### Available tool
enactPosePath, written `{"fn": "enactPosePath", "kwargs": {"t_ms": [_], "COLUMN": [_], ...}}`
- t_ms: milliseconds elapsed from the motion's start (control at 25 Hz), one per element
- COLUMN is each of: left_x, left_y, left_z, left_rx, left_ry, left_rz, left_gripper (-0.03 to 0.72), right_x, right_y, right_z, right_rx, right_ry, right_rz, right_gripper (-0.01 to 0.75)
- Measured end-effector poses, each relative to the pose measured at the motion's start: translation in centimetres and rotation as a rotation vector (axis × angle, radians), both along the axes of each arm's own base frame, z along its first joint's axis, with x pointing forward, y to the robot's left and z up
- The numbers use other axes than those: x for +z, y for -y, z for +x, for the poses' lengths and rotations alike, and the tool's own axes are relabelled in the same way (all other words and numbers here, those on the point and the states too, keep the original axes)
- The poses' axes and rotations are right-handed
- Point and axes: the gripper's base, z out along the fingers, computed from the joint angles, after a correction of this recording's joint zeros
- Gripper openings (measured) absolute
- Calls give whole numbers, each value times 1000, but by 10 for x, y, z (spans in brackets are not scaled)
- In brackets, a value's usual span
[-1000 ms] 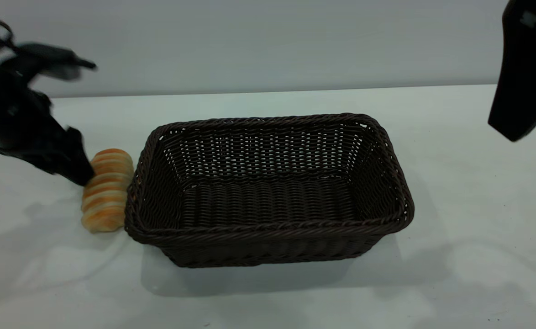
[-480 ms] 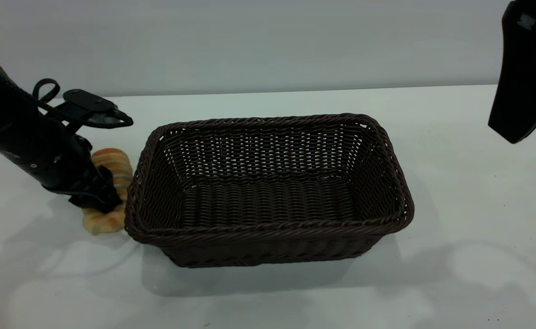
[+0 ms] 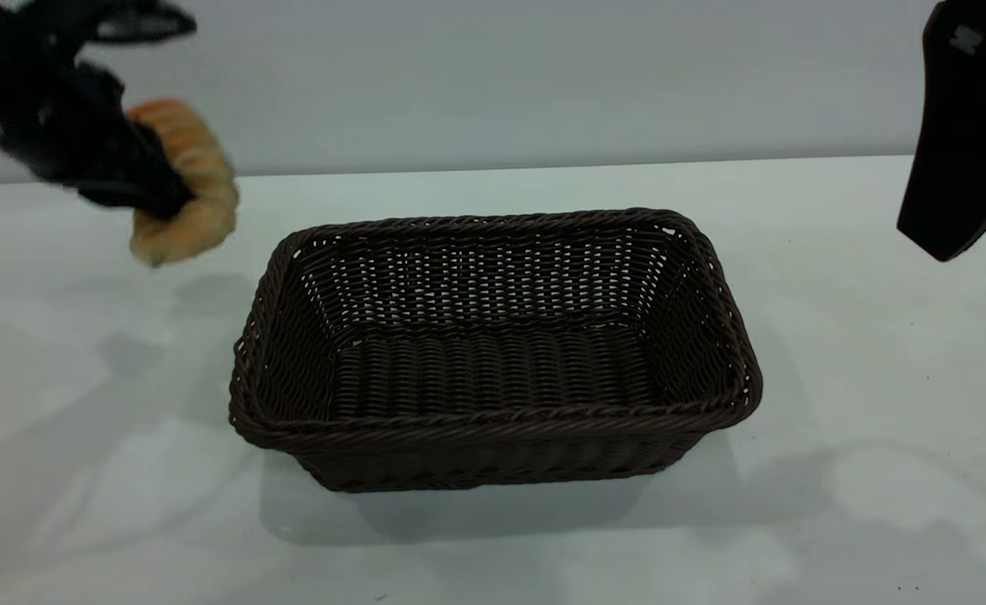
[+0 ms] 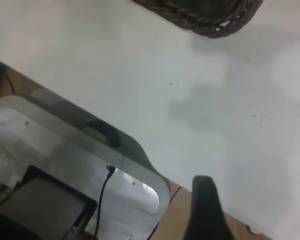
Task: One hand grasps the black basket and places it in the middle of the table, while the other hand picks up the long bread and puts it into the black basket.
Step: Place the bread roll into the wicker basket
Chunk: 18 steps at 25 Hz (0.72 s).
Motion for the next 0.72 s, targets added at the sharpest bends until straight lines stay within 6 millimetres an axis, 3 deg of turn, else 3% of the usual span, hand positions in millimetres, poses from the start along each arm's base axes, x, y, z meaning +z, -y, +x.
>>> {"fn": "enactPosePath", "kwargs": {"t_ms": [120,440,600,720], "left_x": [9,4,-1,-5], "left_y": [22,92,108,110], "left_z": [-10,-44,-47,-45], "left_rx": [-134,-486,-506,-474], "left_ry": [-29,-144,-142,-138], "left_rz": [-15,-35,-36,-54], "left_gripper": [89,82,90,141], "right_x": [0,0,0,0], "right_y": [0,0,0,0], "right_z": [1,1,1,1], "right_rx": [-1,-2,-2,-2], "right_ry": [7,10,11,13], "right_rz": [3,4,5,5], "right_gripper": [546,545,545,545]}}
